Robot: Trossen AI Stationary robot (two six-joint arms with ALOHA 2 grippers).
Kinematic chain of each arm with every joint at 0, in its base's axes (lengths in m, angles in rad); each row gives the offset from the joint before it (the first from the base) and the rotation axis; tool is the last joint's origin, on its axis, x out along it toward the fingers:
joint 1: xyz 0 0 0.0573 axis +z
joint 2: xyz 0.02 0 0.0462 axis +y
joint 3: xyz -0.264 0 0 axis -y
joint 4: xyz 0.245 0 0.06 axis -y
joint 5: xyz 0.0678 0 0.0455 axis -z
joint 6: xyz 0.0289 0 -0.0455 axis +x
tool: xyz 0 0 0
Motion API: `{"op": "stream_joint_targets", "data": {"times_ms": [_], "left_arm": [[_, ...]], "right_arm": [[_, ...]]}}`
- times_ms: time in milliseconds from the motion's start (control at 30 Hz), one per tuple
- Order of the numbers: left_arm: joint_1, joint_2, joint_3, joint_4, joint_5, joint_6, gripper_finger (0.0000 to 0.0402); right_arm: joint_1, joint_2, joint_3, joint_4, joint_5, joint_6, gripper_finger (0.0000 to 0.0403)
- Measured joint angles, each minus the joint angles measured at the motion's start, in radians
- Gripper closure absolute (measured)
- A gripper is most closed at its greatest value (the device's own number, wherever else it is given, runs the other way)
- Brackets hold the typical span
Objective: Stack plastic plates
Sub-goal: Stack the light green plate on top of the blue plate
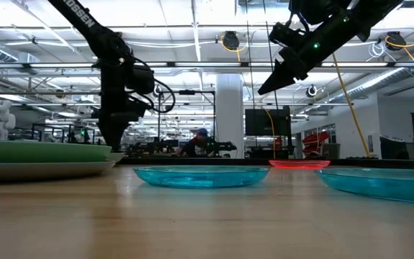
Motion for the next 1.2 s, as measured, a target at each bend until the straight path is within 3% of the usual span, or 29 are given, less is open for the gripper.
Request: {"op": "stream_joint_targets", "data": {"times_ms": [567, 1200], "left_arm": [[-0.025, 0.016, 0.000, 0.014, 0.031, -0.032, 0.0254], [-0.041, 0.150, 0.003, 0.063, -0.016, -0.007, 0.0254]], "right_arm": [[0.000, 0.000, 0.000, -0.042, 0.001, 0.001, 0.0348], [0.000, 0.000, 0.000, -0.042, 0.002, 0.001, 0.0348]]}}
